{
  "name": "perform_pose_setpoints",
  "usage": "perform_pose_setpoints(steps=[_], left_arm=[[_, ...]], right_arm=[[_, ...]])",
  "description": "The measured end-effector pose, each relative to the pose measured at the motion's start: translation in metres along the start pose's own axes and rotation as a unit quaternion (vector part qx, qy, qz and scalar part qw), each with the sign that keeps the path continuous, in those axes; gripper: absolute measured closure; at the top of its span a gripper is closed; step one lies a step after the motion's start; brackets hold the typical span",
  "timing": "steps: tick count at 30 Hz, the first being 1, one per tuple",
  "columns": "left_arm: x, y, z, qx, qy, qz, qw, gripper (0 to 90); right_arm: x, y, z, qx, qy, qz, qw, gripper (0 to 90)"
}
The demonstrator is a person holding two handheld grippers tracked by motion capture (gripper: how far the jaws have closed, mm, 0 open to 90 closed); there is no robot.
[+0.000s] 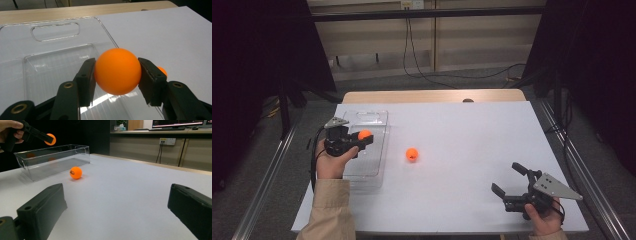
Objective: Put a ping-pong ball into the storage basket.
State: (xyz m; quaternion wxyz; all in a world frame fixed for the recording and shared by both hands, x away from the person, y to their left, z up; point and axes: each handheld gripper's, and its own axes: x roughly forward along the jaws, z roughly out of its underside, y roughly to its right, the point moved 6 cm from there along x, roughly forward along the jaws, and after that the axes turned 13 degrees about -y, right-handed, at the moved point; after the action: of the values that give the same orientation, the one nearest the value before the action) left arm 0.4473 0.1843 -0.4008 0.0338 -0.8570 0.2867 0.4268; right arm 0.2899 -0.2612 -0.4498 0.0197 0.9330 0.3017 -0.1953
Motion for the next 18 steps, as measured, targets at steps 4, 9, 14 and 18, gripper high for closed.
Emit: perform_pose_setpoints(steps=[4, 9, 14, 18], left_arm=[[0.0004, -0.0012, 0.0004, 0.0, -0.001, -0.003, 1.0, 50.8], [0.0015, -0.0035, 0.0017, -0.002, -0.002, -0.007, 1.0, 50.8], [0.0033, -0.0063, 0.0033, -0.005, -0.006, -0.014, 0.9999, 50.7], [0.0046, -0.0083, 0.0043, -0.005, -0.006, -0.019, 0.9998, 50.6]], right_arm=[[0.0003, -0.0004, -0.0002, 0.0, 0.001, -0.001, 1.0, 0.7], [0.0004, -0.0003, 0.0, 0.0, 0.0, -0.001, 1.0, 0.7], [0.0005, -0.0001, 0.0001, 0.0, 0.0, -0.001, 1.0, 0.7], [0.0006, -0.0002, 0.0, 0.0, 0.001, -0.001, 1.0, 0.7]])
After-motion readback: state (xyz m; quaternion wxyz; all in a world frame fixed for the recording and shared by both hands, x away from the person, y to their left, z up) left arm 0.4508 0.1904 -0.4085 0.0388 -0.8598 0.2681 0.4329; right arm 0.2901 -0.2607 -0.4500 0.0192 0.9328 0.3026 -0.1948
